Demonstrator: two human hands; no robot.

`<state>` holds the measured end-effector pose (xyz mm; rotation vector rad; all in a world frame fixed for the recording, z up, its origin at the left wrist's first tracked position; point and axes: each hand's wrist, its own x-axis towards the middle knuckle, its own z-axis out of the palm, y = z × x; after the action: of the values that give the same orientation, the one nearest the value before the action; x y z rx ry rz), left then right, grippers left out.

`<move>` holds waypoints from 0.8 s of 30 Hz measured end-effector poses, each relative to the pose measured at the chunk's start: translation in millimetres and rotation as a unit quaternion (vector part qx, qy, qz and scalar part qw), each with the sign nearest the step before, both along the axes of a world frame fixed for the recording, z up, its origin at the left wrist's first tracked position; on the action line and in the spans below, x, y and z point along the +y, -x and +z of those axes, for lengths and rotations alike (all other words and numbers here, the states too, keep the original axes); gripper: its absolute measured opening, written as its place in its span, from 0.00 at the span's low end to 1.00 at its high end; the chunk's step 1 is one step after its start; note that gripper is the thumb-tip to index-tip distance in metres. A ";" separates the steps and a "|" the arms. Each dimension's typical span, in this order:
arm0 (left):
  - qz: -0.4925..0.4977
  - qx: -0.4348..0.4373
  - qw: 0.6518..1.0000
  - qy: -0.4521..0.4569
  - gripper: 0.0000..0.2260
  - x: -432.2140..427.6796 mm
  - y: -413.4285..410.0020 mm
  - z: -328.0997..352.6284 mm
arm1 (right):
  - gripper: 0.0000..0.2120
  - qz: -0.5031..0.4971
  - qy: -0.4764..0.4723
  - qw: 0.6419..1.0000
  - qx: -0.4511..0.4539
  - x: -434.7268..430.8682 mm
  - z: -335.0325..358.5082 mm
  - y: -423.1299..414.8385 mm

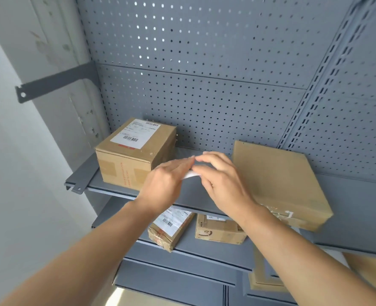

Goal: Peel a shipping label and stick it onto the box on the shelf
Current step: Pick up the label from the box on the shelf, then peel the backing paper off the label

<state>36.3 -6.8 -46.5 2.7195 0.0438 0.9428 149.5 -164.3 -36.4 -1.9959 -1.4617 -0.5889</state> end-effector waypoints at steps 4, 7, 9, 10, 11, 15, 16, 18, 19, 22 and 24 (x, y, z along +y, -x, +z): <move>0.035 -0.103 0.992 -0.058 0.29 -3.5 -2.4 45.0 | 0.20 -0.055 -0.072 0.996 0.009 -18.5 48.4 9.0; 0.041 -0.197 0.975 -0.098 0.32 -4.0 -6.9 82.0 | 0.27 -0.049 -0.140 0.979 0.140 -31.2 81.7 15.6; 0.030 -0.246 0.960 -0.134 0.30 -6.3 -10.5 110.3 | 0.21 -0.032 -0.188 0.958 0.216 -39.0 107.5 21.5; 0.032 -0.263 0.953 -0.150 0.29 -7.9 -12.4 122.9 | 0.17 -0.021 -0.203 0.949 0.241 -42.7 120.1 24.8; 0.035 -0.273 0.948 -0.161 0.29 -10.6 -13.1 134.2 | 0.13 -0.006 -0.215 0.942 0.258 -45.9 131.1 27.8; 0.049 -0.286 0.939 -0.182 0.25 -24.5 -12.6 158.5 | 0.07 0.050 -0.259 0.921 0.288 -56.3 158.9 40.5; 0.049 -0.290 0.938 -0.184 0.24 -26.6 -12.9 161.5 | 0.06 0.058 -0.270 0.916 0.293 -58.1 163.4 42.4; 0.049 -0.298 0.935 -0.184 0.24 -29.2 -14.3 165.2 | 0.06 0.064 -0.283 0.908 0.303 -61.0 169.7 44.9; 0.050 -0.300 0.935 -0.185 0.24 -30.2 -15.5 165.9 | 0.06 0.067 -0.286 0.905 0.308 -62.1 171.9 45.3; 0.052 -0.299 0.935 -0.185 0.26 -32.0 -17.1 165.9 | 0.07 0.068 -0.289 0.895 0.333 -65.5 174.2 45.8; 0.052 -0.298 0.935 -0.185 0.26 -33.1 -17.0 166.3 | 0.07 0.069 -0.292 0.890 0.344 -67.3 174.5 46.7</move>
<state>53.3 -39.9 119.8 2.6272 -0.1174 1.9397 102.9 -231.7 138.1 -1.3867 -0.8383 -0.1762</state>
